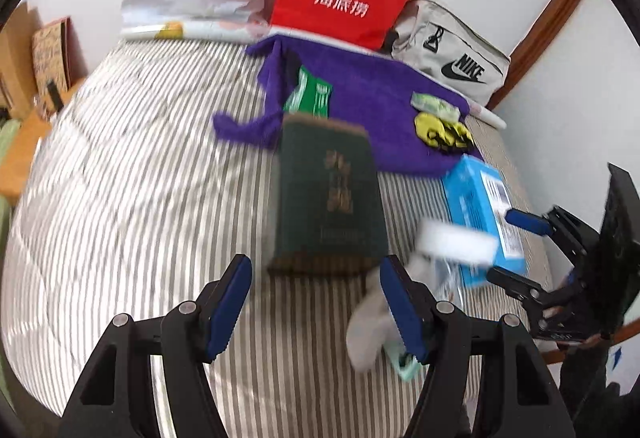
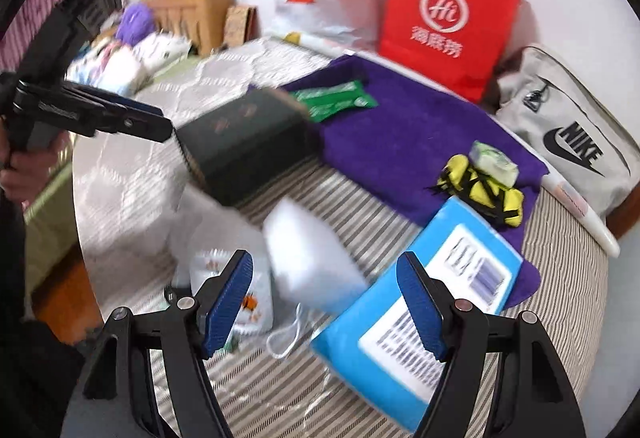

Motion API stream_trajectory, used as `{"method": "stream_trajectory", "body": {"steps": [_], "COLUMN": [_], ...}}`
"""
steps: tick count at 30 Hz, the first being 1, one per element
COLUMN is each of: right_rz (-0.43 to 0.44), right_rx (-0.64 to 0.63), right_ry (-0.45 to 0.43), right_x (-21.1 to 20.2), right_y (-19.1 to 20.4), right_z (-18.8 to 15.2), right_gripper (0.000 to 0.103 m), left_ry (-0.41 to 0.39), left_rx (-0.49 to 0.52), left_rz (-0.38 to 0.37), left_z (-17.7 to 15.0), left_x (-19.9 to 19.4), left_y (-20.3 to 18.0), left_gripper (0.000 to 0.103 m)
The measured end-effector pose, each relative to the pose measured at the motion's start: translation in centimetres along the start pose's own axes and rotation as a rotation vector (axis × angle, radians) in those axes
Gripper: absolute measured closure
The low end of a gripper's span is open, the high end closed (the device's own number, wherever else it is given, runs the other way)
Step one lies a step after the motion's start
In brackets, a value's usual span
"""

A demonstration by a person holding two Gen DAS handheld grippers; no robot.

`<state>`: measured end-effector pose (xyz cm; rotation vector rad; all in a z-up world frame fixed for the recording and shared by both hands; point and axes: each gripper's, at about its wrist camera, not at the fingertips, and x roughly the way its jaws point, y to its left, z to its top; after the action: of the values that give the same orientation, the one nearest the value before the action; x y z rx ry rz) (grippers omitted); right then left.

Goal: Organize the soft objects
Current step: 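Grasp the white foam block with the right gripper while the left moves to the tomato-print packet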

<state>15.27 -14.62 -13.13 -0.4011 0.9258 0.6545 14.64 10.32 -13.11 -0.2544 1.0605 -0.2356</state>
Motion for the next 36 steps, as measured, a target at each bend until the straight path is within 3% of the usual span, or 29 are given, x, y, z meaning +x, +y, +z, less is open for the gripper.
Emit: {"method": "stream_trajectory", "body": {"steps": [2,7,9,10,19,22,30,36], "right_rz": [-0.004,-0.124,-0.120,-0.106,-0.032,-0.021,-0.031,-0.104], "right_rx": [-0.015,-0.116,-0.138,-0.131,0.035,0.102,0.288,0.380], "right_ry": [0.000,0.020,0.021,0.016,-0.149,-0.161,-0.190,-0.146], "right_x": [0.4,2.7,3.2,3.1,-2.1,-3.5,-7.5,-7.5], "right_y": [0.2,1.0,1.0,0.9,0.9,1.1,0.6,0.0], "right_z": [0.0,0.3,0.4,0.4,0.1,-1.2,-6.7,-11.5], "right_gripper": [0.029,0.032,0.059,0.062,0.063,0.063,0.063,0.063], "left_ry": [0.007,0.024,0.036,0.039,0.061,0.056,0.005,-0.048], "left_rx": [-0.006,-0.003,-0.004,-0.002,0.029,0.065,0.170,0.289], "left_rz": [-0.008,-0.010,-0.023,-0.028,-0.033,-0.026,-0.096,-0.145], "left_z": [-0.8,-2.5,-3.0,-3.4,-4.5,-4.9,-6.3,-6.9], "left_x": [-0.1,0.1,0.3,0.3,1.4,1.7,1.4,1.9], "left_y": [0.1,0.2,0.2,0.2,-0.8,-2.0,-6.4,-10.6], "left_gripper": [0.038,0.038,0.038,0.038,0.038,0.038,0.038,0.038]}}
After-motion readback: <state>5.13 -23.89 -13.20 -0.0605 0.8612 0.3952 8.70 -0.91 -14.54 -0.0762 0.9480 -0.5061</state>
